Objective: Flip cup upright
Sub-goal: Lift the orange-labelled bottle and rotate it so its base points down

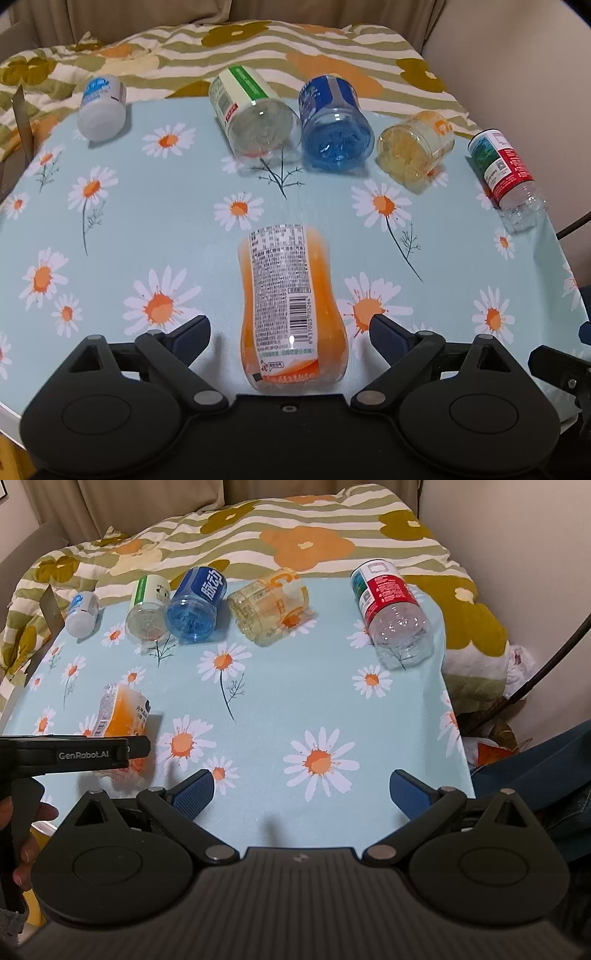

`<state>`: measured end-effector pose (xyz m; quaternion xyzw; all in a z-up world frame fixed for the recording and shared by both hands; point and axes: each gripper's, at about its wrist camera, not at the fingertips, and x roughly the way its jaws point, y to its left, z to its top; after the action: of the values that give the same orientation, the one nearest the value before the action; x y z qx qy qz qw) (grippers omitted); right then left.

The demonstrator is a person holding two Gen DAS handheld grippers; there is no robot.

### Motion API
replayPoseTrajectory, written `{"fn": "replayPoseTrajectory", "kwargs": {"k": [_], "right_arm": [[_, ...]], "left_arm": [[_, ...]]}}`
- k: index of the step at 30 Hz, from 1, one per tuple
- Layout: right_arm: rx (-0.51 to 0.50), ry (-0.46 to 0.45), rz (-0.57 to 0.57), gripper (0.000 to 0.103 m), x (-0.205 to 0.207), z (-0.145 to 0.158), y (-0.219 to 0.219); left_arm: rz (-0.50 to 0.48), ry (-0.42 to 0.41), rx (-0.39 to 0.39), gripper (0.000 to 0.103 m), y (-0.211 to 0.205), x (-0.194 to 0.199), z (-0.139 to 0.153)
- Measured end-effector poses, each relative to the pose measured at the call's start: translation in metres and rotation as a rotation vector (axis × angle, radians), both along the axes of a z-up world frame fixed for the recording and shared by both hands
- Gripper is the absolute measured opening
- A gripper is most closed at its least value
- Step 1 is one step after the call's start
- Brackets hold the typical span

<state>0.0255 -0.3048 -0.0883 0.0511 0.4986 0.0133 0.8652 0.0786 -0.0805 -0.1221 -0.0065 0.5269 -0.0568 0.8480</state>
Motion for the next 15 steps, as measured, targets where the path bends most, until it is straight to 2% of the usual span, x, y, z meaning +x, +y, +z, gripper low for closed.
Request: {"fn": "replayPoseTrajectory", "kwargs": {"k": [9,15], "right_arm": [[-0.013,-0.036,0.042,0.103,0.011,0.028,0.006],[-0.013,-0.046,0.131,0.103,0.023,0.054,0.032]], "left_arm": [[0.035,-0.057,0.053,0.103,0.01,-0.022,0.031],[0.038,-0.092,0.064,0.103,0.032,-0.04,0.057]]}}
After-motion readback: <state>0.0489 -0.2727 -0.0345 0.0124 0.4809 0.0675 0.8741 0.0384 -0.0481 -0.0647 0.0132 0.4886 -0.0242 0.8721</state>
